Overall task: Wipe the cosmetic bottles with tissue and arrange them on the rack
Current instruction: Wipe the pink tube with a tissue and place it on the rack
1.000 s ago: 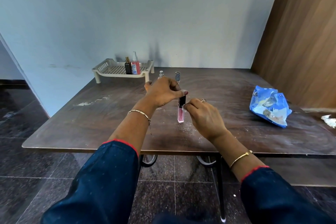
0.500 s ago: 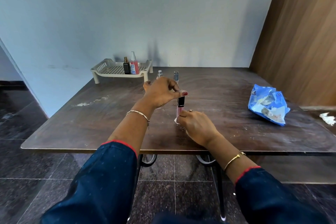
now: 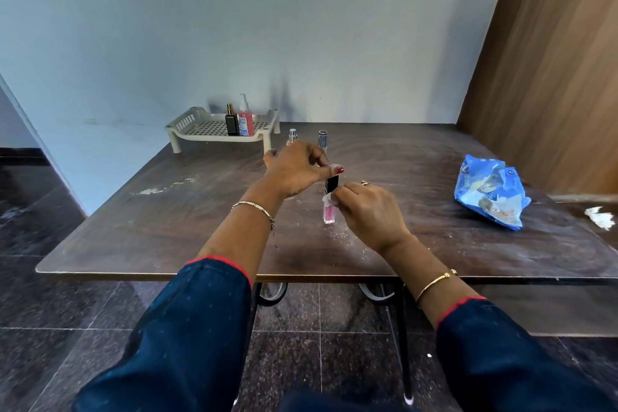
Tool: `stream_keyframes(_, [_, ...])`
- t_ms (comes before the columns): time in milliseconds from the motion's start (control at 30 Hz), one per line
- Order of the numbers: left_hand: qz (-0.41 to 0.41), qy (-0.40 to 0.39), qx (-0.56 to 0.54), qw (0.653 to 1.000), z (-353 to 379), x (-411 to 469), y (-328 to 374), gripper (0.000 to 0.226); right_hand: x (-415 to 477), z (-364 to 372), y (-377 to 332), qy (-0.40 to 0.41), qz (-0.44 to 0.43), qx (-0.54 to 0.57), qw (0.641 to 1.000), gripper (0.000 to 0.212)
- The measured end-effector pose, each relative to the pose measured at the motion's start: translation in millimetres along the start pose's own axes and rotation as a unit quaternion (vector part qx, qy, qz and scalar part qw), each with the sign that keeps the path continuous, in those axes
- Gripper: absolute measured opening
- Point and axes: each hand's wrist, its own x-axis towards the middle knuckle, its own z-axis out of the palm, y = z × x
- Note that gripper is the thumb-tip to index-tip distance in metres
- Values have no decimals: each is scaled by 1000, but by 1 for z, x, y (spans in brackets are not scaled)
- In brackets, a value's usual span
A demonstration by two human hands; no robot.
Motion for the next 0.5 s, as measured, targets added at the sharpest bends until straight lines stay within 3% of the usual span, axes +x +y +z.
stream_keyframes(133, [-5, -8, -5, 1000, 0, -1, 0, 33, -12, 10, 2, -108, -31, -7, 994, 24])
stream_keyframes(233, [-4, -14, -12, 1000, -4, -3, -2, 30, -17, 10, 5, -136, 13, 22, 990, 20])
stream_keyframes(333, [0, -29, -33, 999, -9, -7, -2, 24, -20, 8, 11, -82, 148, 102, 980, 17])
stream_keyframes(500, [1, -72, -65, 995, -13, -7, -2, 19, -17, 0, 16, 40, 326, 247, 912, 20])
